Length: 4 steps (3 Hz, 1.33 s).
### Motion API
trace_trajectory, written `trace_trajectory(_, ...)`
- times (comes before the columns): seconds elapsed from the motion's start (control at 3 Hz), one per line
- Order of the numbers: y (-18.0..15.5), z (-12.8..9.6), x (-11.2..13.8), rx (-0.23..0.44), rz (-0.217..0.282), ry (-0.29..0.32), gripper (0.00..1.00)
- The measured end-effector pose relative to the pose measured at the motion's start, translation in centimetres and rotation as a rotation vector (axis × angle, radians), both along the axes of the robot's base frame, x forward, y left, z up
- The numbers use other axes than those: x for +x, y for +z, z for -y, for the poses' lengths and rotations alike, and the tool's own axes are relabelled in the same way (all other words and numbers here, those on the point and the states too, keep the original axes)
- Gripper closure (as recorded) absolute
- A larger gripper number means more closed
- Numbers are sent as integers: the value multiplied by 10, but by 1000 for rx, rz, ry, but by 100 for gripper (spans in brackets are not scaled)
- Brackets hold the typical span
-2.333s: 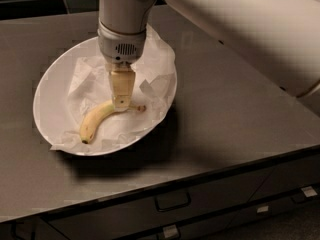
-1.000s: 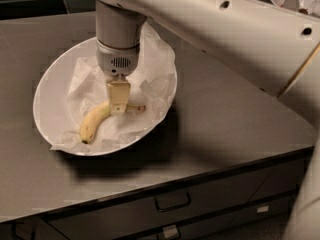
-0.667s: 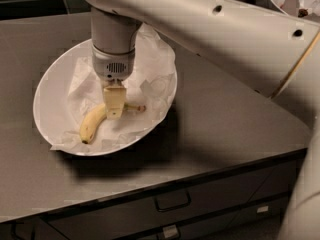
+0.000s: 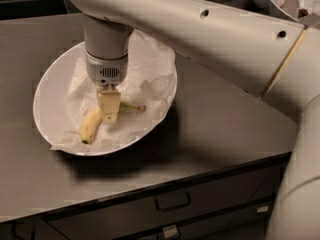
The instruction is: Pick banana from white bowl
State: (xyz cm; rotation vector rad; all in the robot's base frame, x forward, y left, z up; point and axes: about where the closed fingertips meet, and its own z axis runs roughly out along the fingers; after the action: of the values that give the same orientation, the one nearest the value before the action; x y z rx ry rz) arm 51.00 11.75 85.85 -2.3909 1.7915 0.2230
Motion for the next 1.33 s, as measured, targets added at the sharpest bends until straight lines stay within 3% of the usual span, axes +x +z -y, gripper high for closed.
trace_trajectory(0.67, -5, 0, -1, -10, -8, -2, 43)
trace_trajectory(1.0, -6, 0, 0, -13, -11, -2, 53)
trace_trajectory(1.33, -6, 0, 0, -13, -11, -2, 72)
